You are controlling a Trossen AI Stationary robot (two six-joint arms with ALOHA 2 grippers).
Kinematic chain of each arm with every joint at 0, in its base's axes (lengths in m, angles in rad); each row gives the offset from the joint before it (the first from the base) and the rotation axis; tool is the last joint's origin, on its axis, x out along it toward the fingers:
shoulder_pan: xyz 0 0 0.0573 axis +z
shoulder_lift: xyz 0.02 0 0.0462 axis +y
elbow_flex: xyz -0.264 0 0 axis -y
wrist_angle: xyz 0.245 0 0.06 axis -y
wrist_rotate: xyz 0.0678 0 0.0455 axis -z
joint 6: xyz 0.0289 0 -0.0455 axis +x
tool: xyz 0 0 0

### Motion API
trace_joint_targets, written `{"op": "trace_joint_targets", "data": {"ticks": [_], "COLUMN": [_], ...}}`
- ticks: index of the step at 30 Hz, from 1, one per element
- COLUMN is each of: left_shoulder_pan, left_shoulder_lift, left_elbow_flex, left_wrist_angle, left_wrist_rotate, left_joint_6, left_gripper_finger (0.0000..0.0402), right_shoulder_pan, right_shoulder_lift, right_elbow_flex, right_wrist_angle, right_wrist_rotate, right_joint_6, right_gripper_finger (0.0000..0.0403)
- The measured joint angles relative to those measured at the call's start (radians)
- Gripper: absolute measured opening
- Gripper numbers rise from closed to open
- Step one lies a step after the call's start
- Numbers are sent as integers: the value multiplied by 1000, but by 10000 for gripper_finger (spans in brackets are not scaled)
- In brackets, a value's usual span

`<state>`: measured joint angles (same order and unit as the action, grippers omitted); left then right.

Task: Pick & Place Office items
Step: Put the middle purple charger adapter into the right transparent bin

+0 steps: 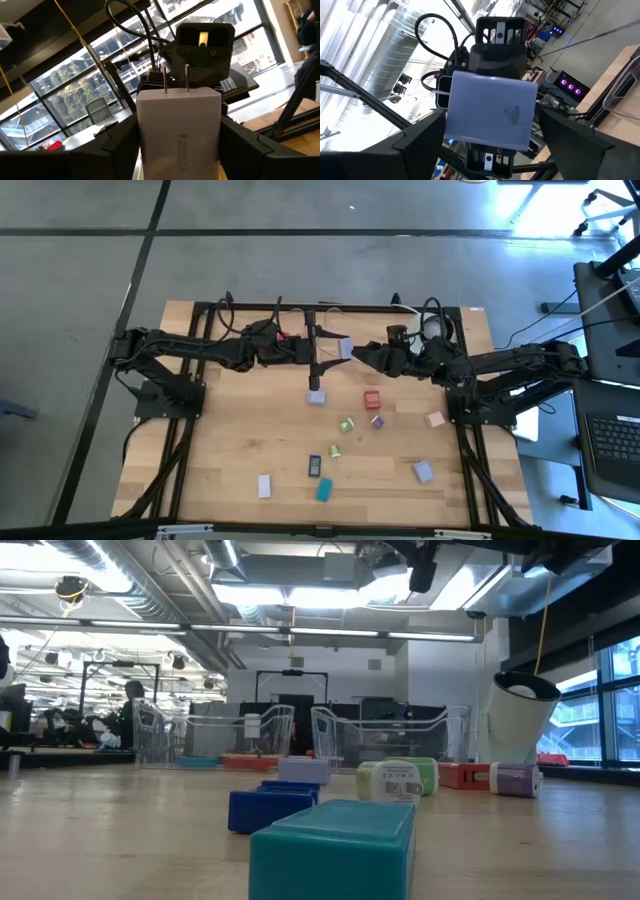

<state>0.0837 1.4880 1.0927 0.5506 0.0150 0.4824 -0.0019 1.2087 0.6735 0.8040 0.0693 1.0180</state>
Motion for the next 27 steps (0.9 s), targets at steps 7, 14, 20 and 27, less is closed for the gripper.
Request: {"op": "trace_joint_targets", "data": {"ticks": [7,14,20,27], "left_shoulder_pan": [3,29,36,36], "left_shoulder_lift": [2,2,2,2], "left_elbow_flex": [0,0,0,0], "left_wrist_angle": [-2,-1,-1,-5], "left_wrist_rotate": [4,9,16,13], "left_joint_6": [3,18,18,18], "left_gripper_finger": [221,221,221,221], "right_shoulder_pan": [-10,-10,-11,-27], "right_shoulder_lift": [0,0,0,0], "right_elbow_flex": [0,0,0,0], "right_wrist_angle": [0,-4,-4,-5], "right_wrist_rotate": [-7,-6,-6,-30], "right_joint_6": [-1,-5,-4,-3], "right_gripper_finger": [315,282,260,263]}}
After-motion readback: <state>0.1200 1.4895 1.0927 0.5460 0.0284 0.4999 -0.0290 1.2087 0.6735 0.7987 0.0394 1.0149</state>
